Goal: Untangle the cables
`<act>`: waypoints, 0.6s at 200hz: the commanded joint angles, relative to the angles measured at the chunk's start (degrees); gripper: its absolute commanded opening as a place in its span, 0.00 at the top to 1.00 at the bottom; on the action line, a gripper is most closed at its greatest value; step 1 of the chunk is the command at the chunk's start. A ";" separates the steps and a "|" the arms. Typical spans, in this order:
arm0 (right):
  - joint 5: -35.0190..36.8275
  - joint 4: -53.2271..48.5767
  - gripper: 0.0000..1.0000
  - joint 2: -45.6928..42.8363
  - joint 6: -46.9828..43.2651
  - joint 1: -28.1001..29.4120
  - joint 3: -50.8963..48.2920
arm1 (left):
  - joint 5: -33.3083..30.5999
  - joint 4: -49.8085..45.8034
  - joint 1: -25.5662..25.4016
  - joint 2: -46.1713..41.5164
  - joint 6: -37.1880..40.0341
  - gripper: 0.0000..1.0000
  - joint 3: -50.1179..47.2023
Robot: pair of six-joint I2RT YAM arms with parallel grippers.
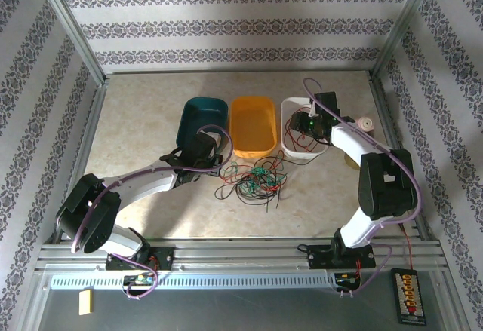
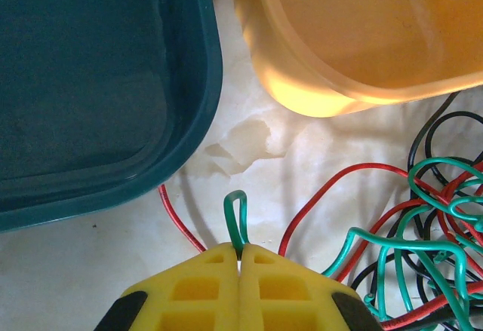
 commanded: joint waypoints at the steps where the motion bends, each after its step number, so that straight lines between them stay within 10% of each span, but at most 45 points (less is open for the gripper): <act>1: 1.30 -2.80 0.47 -1.80 -1.25 1.73 1.08 | 0.55 -0.27 0.08 -0.22 -0.13 1.00 0.97; 48: 17.58 -12.53 0.45 -12.92 3.56 1.18 -4.68 | 0.55 -0.31 0.07 -0.19 0.43 1.00 1.19; 120: 12.47 -11.90 0.44 -31.35 5.43 5.30 -16.69 | 1.48 0.99 0.07 0.85 1.00 1.00 1.64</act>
